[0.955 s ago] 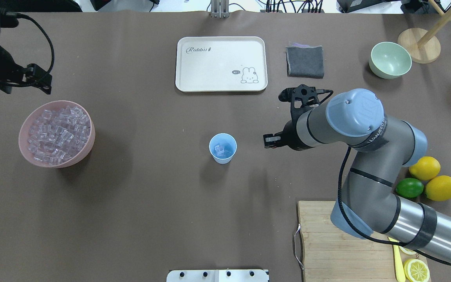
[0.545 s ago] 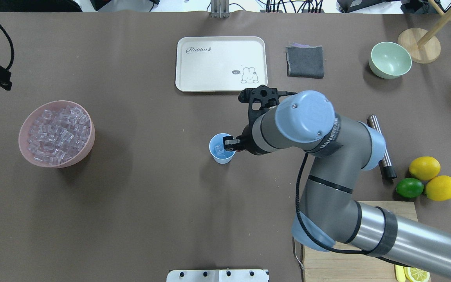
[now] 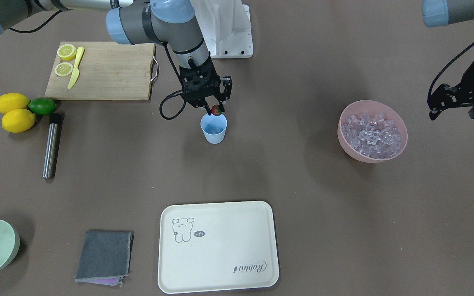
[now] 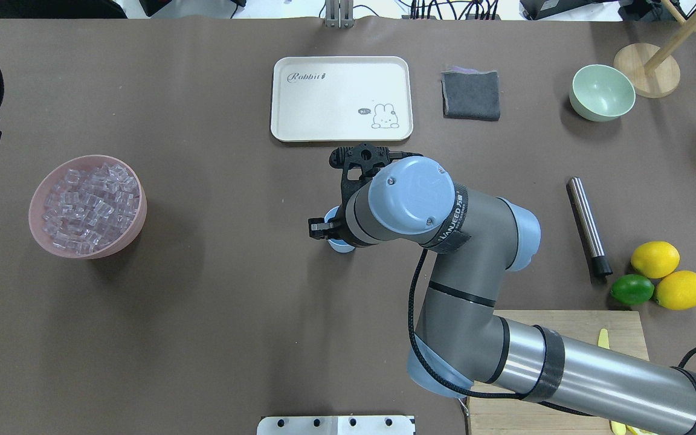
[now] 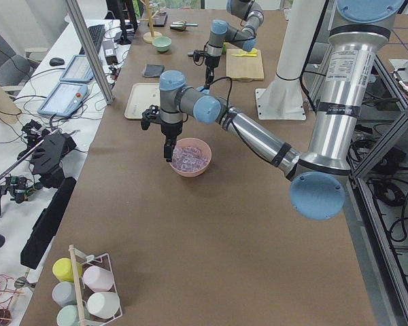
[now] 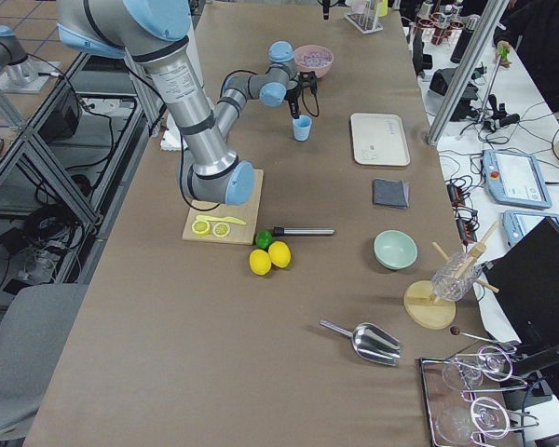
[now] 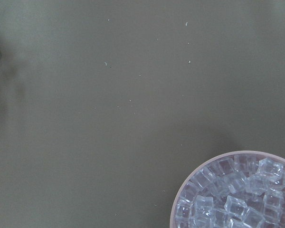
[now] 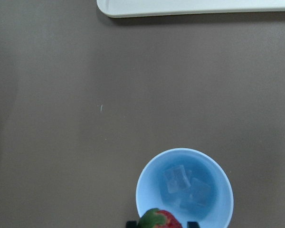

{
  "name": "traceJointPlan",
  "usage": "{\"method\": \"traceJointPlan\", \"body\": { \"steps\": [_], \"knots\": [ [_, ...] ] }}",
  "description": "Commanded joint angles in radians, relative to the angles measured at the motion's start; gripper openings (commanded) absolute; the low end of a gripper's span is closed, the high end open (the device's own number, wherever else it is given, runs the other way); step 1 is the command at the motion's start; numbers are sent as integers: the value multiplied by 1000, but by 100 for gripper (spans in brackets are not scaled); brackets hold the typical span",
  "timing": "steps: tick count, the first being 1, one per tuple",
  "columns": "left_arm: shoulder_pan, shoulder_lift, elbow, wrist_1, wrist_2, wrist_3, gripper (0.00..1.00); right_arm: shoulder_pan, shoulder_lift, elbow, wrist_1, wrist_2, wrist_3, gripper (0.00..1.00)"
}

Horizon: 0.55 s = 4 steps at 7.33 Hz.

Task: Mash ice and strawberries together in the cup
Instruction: 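Carry the strawberry with the right gripper over the cup while the left arm retracts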

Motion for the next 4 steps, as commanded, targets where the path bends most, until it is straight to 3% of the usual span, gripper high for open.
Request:
{"method": "traceJointPlan", "body": {
  "steps": [1,2,3,4],
  "knots": [
    [0,8,-2,-2,0,0,98,1,10,-16,5,-13,-4,0],
    [0,8,0,-2,0,0,98,1,18,-31,7,-22,2,0],
    [0,8,0,-3,0,0,98,1,18,-33,7,-24,8,32],
    [0,8,-1,-3,0,0,98,1,16,-35,-4,-36,10,90]
  ]
}}
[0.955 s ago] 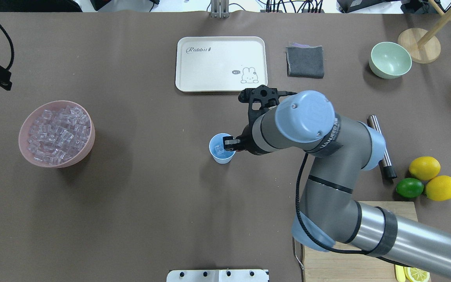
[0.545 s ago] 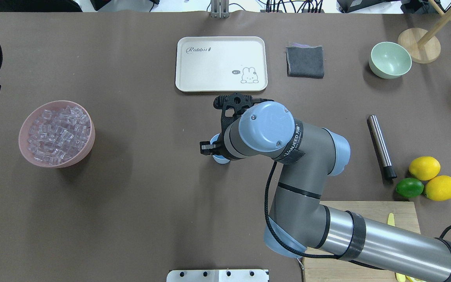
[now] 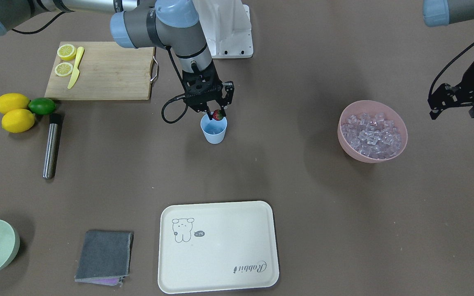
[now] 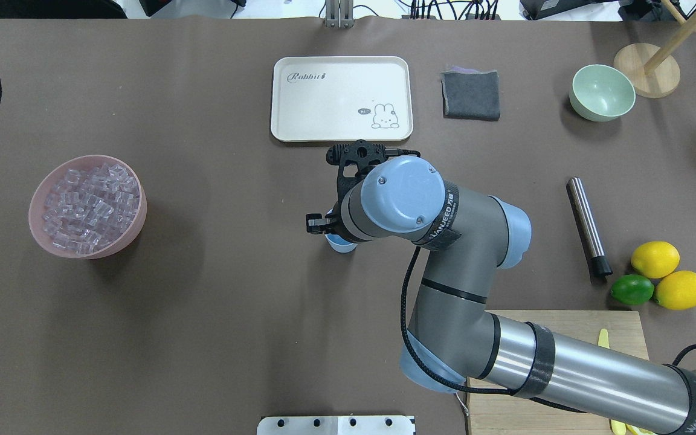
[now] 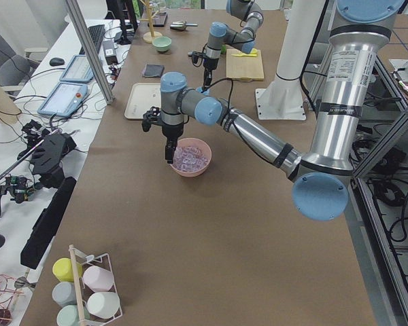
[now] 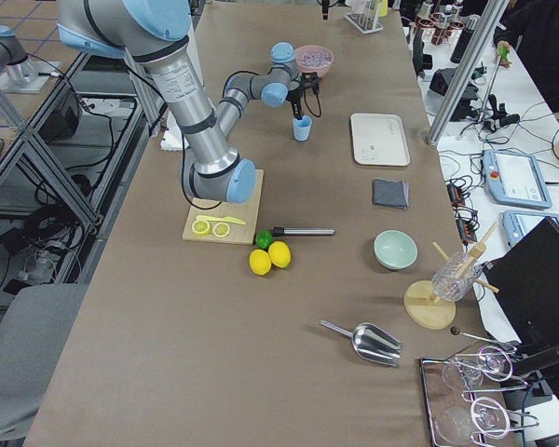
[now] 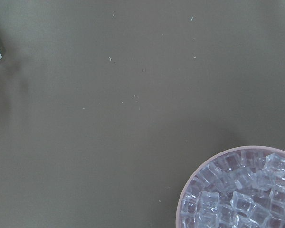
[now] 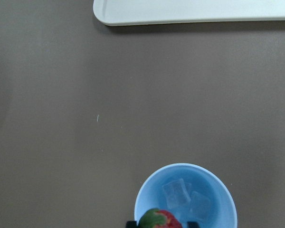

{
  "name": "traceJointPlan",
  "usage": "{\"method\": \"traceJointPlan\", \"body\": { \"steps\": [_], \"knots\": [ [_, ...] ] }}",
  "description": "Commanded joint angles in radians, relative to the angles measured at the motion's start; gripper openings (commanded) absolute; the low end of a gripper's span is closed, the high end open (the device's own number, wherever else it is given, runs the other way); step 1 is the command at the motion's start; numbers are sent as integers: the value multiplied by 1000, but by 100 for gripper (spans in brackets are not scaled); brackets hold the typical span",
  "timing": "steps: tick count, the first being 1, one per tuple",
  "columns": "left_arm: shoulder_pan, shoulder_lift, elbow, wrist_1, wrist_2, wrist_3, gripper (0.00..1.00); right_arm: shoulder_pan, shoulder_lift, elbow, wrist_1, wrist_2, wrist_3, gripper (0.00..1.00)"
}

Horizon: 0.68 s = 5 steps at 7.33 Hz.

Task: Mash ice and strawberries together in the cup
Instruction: 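Open the right gripper to drop the strawberry into the cup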

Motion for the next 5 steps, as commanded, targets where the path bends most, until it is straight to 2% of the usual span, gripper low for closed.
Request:
{"method": "traceJointPlan", "body": {
  "steps": [1,2,3,4,5],
  "knots": [
    [0,0,1,-1,-2,-5,98,0,-1,-4,-10,-16,2,100],
    [0,-1,-1,1,-27,-8,98,8,0,2,-13,-11,2,100],
    [-18,0,-2,2,-87,-5,98,50,-3,36,-72,36,-4,100],
    [-44,2,-9,2,-106,0,98,133,-27,85,-136,171,-17,100],
    [-55,25,-19,1,-106,2,98,197,-105,134,-141,246,-69,100]
  ]
}}
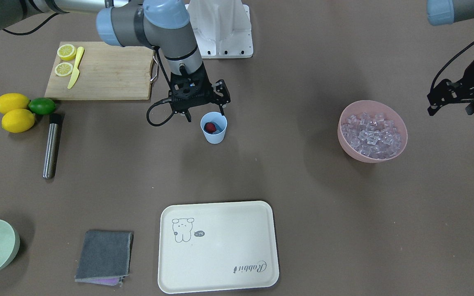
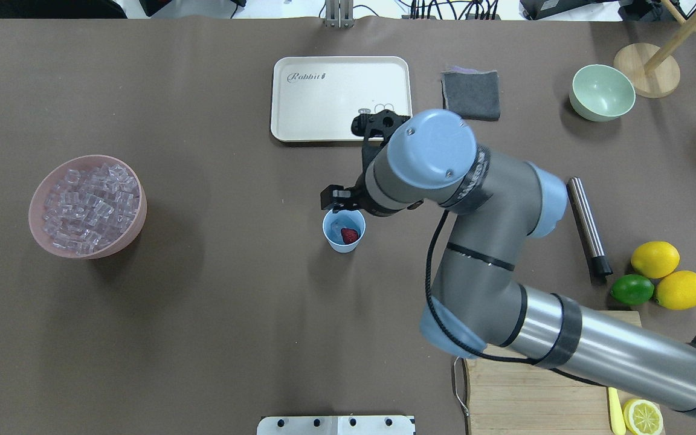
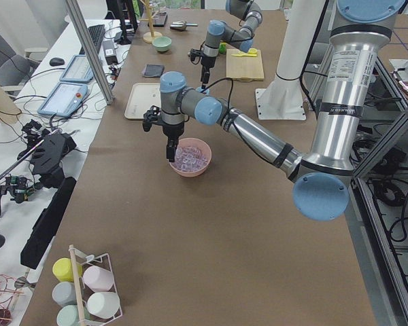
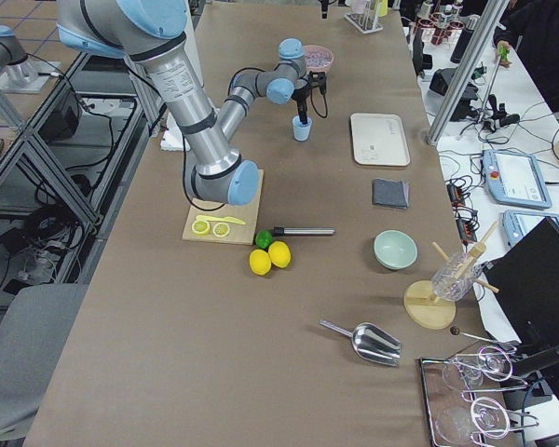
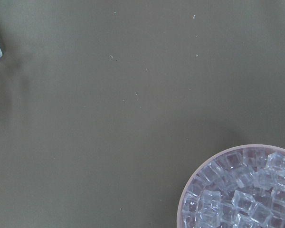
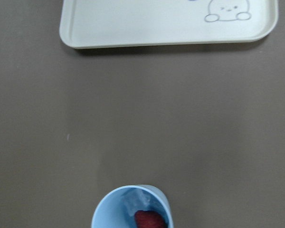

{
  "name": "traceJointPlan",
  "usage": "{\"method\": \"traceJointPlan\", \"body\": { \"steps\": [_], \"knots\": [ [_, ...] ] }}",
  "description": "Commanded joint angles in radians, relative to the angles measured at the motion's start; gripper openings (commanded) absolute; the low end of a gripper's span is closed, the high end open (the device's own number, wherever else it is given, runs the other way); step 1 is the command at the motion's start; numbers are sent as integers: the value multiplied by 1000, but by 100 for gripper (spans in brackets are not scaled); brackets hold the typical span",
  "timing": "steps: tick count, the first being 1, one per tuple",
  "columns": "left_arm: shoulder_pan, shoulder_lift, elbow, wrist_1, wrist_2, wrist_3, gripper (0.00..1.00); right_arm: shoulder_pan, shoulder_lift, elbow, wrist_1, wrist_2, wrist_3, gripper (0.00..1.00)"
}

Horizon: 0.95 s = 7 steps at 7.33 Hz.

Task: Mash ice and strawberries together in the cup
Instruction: 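Open the right gripper to drop the strawberry into the cup, then move the right gripper to the steel muddler and grasp it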

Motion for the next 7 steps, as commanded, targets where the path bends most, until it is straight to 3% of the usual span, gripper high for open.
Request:
{"method": "traceJointPlan", "body": {
  "steps": [1,3,4,7],
  "knots": [
    [-19,35,-4,-21,-14,18,98,153,-189,116,-28,155,-184,100],
    [-136,67,32,-30,-29,233,98,283,-328,117,-22,278,-353,100],
    [-190,69,60,-24,-95,280,98,317,-380,115,-22,275,-402,100],
    [-278,87,141,-21,-99,565,98,371,-474,91,-20,267,-511,100]
  ]
}}
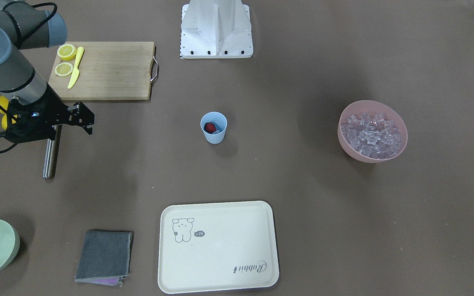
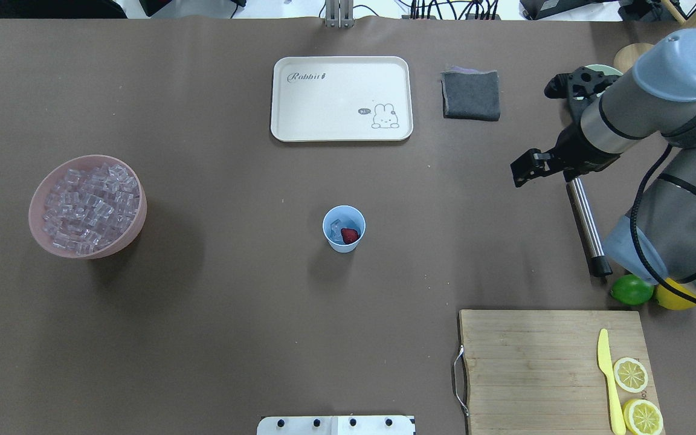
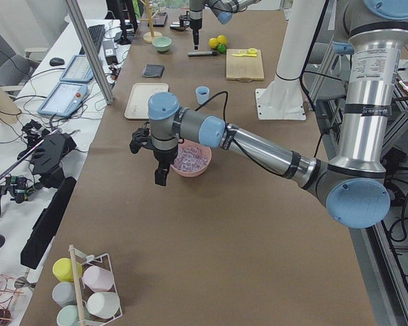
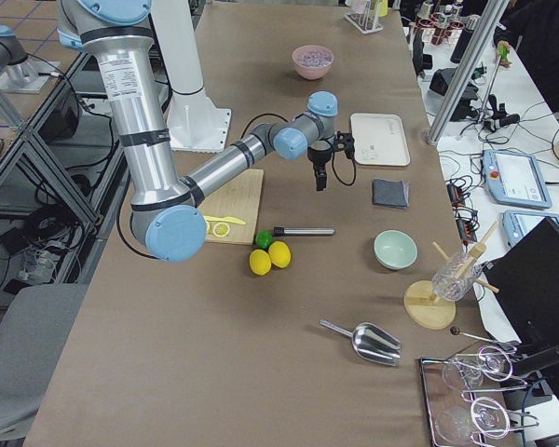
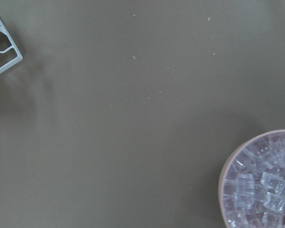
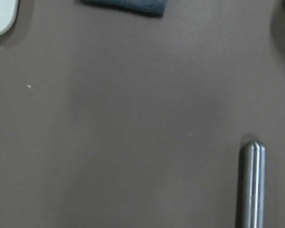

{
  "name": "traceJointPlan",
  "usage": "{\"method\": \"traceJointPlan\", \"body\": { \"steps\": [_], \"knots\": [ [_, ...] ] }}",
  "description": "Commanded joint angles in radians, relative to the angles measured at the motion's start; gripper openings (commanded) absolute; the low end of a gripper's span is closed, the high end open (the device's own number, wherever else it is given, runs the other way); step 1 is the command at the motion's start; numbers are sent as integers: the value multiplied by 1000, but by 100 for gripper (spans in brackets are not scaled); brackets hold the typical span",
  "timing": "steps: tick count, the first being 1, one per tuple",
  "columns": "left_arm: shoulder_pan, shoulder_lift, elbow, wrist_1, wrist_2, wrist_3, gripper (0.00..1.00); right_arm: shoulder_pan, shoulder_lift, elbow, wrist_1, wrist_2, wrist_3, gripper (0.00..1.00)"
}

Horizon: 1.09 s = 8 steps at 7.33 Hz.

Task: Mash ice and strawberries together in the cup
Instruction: 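Move the right gripper to the steel muddler and grasp it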

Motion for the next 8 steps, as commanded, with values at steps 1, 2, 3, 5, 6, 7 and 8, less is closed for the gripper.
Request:
{"method": "traceJointPlan", "body": {
  "steps": [1,2,3,5,6,7,8],
  "knots": [
    [-34,15,19,0,-2,93,98,20,-86,-34,75,-12,-58,100],
    [-34,15,12,0,-2,91,98,20,-135,-103,238,-12,-59,100],
    [-34,15,5,0,-2,86,98,17,-136,-178,346,-15,-56,100],
    [-34,14,-1,0,-2,79,98,16,-104,-263,382,-29,-59,97],
    [-34,14,0,0,-2,79,98,17,-55,-300,373,-22,-59,82],
    [-34,14,-3,0,-2,79,98,17,-30,-339,376,-14,-61,72],
    [-34,14,-8,-2,2,79,98,17,-32,-352,375,-9,-62,69]
  ]
}}
